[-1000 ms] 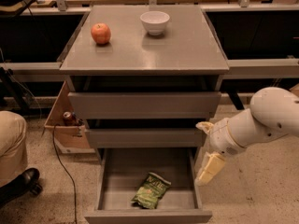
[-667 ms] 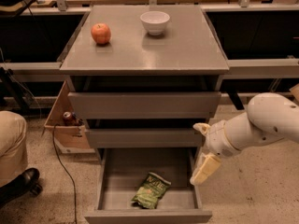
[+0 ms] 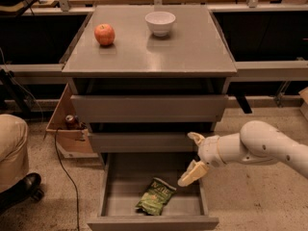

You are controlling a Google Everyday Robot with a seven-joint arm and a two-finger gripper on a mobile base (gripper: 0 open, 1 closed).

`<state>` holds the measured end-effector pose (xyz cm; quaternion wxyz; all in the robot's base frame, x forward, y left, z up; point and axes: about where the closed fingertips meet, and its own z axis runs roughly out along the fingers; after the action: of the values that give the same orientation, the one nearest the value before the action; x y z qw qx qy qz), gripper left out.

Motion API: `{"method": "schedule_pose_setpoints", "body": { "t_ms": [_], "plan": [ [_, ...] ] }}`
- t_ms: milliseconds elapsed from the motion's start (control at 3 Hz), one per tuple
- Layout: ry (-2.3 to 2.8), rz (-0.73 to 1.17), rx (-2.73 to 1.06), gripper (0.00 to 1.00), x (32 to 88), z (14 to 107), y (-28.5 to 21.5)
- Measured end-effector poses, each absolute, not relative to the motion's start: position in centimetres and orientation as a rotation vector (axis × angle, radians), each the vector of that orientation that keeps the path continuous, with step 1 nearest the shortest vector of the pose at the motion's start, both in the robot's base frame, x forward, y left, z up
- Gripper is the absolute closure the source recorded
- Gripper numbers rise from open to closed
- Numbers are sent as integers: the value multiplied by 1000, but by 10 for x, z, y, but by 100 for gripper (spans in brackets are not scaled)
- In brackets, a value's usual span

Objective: Pick green jalapeno chip bag from bottom drawer and place on counter

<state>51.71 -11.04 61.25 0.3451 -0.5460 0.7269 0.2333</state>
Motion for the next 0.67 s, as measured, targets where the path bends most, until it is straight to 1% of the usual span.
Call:
{"method": "schedule_pose_setpoints", "body": {
  "t_ms": [333,667],
  "plan": [
    [1814,680,-1359,0,542,562,-93],
    [1769,731,-1358,0,551,520,-80]
  ]
}}
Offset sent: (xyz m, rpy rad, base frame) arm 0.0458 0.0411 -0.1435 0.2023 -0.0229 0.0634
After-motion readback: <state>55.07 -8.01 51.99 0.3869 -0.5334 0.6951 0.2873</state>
